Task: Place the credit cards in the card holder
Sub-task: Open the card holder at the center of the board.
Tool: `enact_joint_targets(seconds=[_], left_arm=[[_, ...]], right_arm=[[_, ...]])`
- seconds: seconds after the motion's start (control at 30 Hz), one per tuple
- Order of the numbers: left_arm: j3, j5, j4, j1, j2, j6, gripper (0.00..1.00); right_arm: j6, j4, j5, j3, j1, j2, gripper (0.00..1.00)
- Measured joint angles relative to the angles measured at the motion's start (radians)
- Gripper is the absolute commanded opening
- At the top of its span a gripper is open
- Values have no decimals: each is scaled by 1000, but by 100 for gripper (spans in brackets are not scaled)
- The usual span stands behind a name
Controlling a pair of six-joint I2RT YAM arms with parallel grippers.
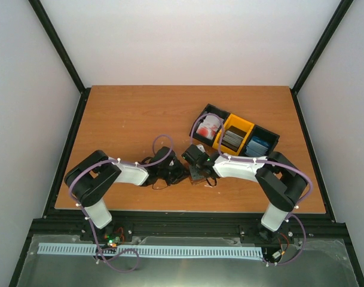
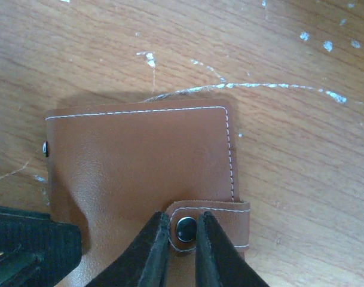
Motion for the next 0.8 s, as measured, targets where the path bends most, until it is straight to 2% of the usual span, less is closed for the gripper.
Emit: enact_joint_targets(seconds=[0.07, 0.27, 0.8], left_arm=[[-1, -4, -1, 0, 0, -9, 20], [-8, -6, 3, 0, 0, -25, 19], [-10, -14, 23, 2, 7, -37, 21]], right_arm=[[5, 10, 4, -5, 0, -4, 3], [18, 61, -25, -49, -29, -47, 3], [75, 283, -426, -251, -275, -181, 3]])
